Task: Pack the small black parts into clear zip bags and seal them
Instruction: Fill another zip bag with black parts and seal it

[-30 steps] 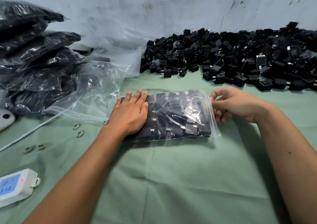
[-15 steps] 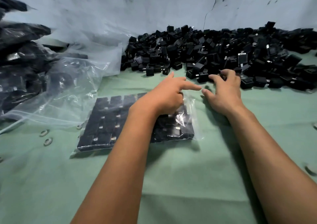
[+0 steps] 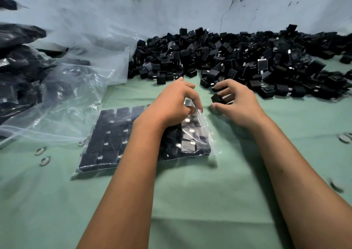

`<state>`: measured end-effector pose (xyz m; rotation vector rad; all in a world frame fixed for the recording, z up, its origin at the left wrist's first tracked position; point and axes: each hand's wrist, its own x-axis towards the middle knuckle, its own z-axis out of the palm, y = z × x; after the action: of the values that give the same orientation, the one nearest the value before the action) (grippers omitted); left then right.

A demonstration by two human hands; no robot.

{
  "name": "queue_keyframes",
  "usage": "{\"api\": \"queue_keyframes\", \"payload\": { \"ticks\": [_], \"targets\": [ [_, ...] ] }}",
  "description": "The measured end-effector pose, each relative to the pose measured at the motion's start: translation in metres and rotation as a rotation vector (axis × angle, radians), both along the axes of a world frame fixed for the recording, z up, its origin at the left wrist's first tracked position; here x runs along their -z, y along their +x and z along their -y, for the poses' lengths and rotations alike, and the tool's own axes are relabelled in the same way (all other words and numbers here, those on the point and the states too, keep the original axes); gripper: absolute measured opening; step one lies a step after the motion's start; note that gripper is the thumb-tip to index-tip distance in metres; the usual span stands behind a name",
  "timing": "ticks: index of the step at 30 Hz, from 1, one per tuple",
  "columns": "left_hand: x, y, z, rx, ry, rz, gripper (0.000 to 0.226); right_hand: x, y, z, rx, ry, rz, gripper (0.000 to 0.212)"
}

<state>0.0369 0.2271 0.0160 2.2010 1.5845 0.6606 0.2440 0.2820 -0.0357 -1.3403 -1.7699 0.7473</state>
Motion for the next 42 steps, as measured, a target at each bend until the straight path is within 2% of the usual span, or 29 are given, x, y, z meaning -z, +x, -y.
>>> {"api": "queue_keyframes", "payload": {
  "ticks": [2, 10, 12, 16, 19, 23, 28, 31, 34, 37, 42],
  "targets": [
    [-0.001, -0.003, 0.0, -0.023, 0.026, 0.008, 0.027, -0.005, -0.004, 0.006, -0.138, -0.095, -0.207, 0.042],
    [-0.003, -0.007, -0.001, -0.047, 0.147, 0.022, 0.024, -0.008, -0.005, 0.009, -0.425, -0.178, -0.161, 0.039],
    [-0.004, -0.007, -0.001, -0.051, 0.166, 0.034, 0.023, -0.008, -0.007, 0.009, -0.424, -0.183, -0.174, 0.036],
    [-0.004, -0.01, -0.001, -0.063, 0.189, 0.061, 0.02, -0.008, -0.011, 0.012, -0.411, -0.232, -0.326, 0.023],
    [-0.002, -0.011, -0.001, -0.059, 0.189, 0.067, 0.022, -0.008, -0.015, 0.014, -0.377, -0.179, -0.276, 0.014],
    [-0.001, -0.01, -0.002, -0.048, 0.206, 0.074, 0.021, -0.006, -0.022, 0.014, -0.313, -0.213, -0.278, 0.014],
    [-0.002, -0.008, -0.002, -0.047, 0.218, 0.075, 0.02, -0.005, -0.025, 0.015, -0.298, -0.267, -0.371, 0.015],
    [-0.003, -0.008, -0.002, -0.04, 0.218, 0.078, 0.023, -0.007, -0.027, 0.018, -0.343, -0.268, -0.391, 0.015],
    [-0.004, -0.009, 0.0, -0.045, 0.209, 0.096, 0.022, -0.011, -0.027, 0.019, -0.386, -0.276, -0.375, 0.003],
    [-0.003, -0.011, 0.0, -0.042, 0.193, 0.111, 0.02, -0.012, -0.022, 0.016, -0.394, -0.277, -0.308, 0.013],
    [-0.004, -0.01, 0.0, -0.048, 0.191, 0.11, 0.017, -0.014, -0.018, 0.018, -0.578, -0.431, -0.32, 0.019]
  ]
}}
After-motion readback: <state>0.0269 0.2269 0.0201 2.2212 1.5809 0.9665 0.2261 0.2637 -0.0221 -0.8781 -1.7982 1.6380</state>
